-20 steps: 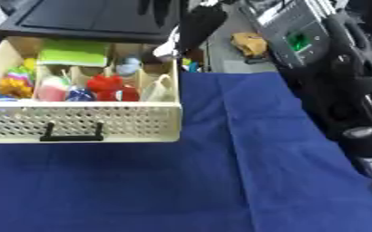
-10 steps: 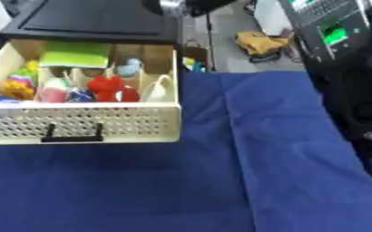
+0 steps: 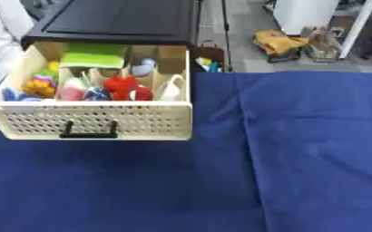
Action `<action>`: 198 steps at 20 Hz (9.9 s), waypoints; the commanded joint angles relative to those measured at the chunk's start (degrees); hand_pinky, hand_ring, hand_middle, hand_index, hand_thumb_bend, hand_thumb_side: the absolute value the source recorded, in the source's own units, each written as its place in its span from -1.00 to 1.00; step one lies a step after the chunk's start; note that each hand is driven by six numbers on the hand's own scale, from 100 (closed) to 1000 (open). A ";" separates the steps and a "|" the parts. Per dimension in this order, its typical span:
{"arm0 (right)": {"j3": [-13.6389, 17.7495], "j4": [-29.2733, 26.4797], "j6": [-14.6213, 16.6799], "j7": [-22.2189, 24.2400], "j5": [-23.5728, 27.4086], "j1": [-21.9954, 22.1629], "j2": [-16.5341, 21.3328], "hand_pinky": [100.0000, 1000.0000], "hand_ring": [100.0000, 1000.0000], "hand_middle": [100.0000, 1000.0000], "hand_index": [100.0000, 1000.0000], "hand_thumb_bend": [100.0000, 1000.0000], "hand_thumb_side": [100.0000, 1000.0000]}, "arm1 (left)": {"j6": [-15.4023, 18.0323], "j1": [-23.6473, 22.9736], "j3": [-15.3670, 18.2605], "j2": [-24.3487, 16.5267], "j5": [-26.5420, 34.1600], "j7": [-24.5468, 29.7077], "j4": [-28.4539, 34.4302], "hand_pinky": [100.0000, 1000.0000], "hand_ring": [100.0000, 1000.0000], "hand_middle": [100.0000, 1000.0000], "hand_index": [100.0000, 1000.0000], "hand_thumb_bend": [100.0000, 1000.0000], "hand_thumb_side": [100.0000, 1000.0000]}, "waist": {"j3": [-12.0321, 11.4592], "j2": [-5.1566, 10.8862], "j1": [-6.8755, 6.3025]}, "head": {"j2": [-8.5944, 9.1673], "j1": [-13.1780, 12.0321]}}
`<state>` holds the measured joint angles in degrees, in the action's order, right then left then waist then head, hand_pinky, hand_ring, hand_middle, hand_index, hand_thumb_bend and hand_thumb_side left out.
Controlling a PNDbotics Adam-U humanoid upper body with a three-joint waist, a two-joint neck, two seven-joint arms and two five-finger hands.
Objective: Pick up objects from table and place into drawer.
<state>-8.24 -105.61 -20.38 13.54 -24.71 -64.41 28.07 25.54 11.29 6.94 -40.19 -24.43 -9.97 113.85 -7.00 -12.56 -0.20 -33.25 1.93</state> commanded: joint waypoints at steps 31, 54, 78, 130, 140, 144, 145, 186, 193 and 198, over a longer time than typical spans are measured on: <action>8.34 -8.99 8.53 -28.29 -2.97 13.01 4.44 0.01 0.31 0.02 0.45 -0.81 0.39 | -12.61 -3.63 -16.72 -22.01 -2.39 27.77 0.75 -0.46 0.01 0.36 0.84 -0.35 1.00 | 2.27 1.35 -3.47 | -0.18 -2.53; 8.71 -8.99 8.17 -32.78 -2.62 16.29 3.50 -0.05 0.25 -0.02 0.40 -0.81 0.37 | -16.13 7.50 -21.32 -14.91 -18.62 26.49 0.75 -0.58 -0.15 0.24 0.85 -0.62 1.00 | 3.19 0.45 -2.94 | 1.68 -3.45; 9.83 -8.99 7.76 -34.11 -2.16 18.05 2.99 -0.07 0.23 -0.04 0.38 -0.79 0.36 | -19.95 10.07 -23.20 -9.13 -29.81 33.90 0.75 -0.70 -0.26 0.12 0.85 -0.58 1.00 | 3.12 0.04 -3.36 | 2.95 -4.24; 11.11 -8.99 5.65 -34.64 -3.57 19.47 0.61 -0.09 0.20 -0.06 0.34 -0.84 0.32 | -31.31 8.33 -19.61 -9.91 -29.59 42.24 0.75 -0.68 -0.27 0.40 0.86 -0.42 1.00 | 4.33 -0.50 -4.64 | 1.90 -0.99; 11.38 -8.99 5.61 -34.89 -3.55 19.58 0.54 -0.09 0.19 -0.06 0.34 -0.84 0.32 | -33.50 7.97 -18.30 -10.20 -26.93 43.39 0.75 -0.68 -0.26 0.44 0.87 -0.39 1.00 | 4.78 -0.66 -4.87 | 1.68 -1.19; 11.41 -8.99 5.64 -34.96 -3.47 19.53 0.49 -0.09 0.19 -0.06 0.34 -0.84 0.32 | -34.38 7.79 -17.71 -10.49 -25.99 43.73 0.56 -0.68 -0.26 0.45 0.88 -0.36 1.00 | 4.86 -0.69 -4.81 | 1.74 -1.59; 11.43 -8.99 5.63 -34.99 -3.46 19.53 0.49 -0.09 0.19 -0.06 0.34 -0.84 0.32 | -34.48 7.76 -17.63 -10.58 -25.67 43.76 0.41 -0.68 -0.26 0.45 0.88 -0.35 1.00 | 4.89 -0.69 -4.79 | 1.76 -1.66; 12.07 -8.99 4.39 -36.05 -3.50 19.79 -0.61 -0.11 0.18 -0.07 0.33 -0.88 0.29 | -38.26 12.56 -17.15 -11.28 -0.73 41.38 -5.30 -0.86 -0.36 0.34 0.88 -1.00 1.00 | 6.32 -0.58 -5.48 | 0.29 -3.35; 12.10 -8.99 4.33 -36.04 -3.50 19.85 -0.81 -0.11 0.18 -0.07 0.33 -0.88 0.29 | -37.00 13.84 -17.75 -11.18 1.08 42.85 -4.90 -0.87 -0.37 0.31 0.88 -1.00 1.00 | 6.55 -0.50 -5.62 | 0.45 -3.60; 12.18 -8.99 4.29 -36.12 -3.52 19.89 -0.93 -0.11 0.18 -0.07 0.33 -0.88 0.29 | -36.84 15.35 -18.68 -11.01 1.92 44.56 -5.11 -0.89 -0.38 0.26 0.87 -1.00 1.00 | 6.80 -0.48 -5.82 | 0.37 -4.04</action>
<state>3.55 -113.75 -15.96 -22.47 -28.16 -43.81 26.53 -11.41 25.72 -11.87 -49.46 -23.06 34.09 108.53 -0.34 -13.95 -6.13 -32.68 -1.83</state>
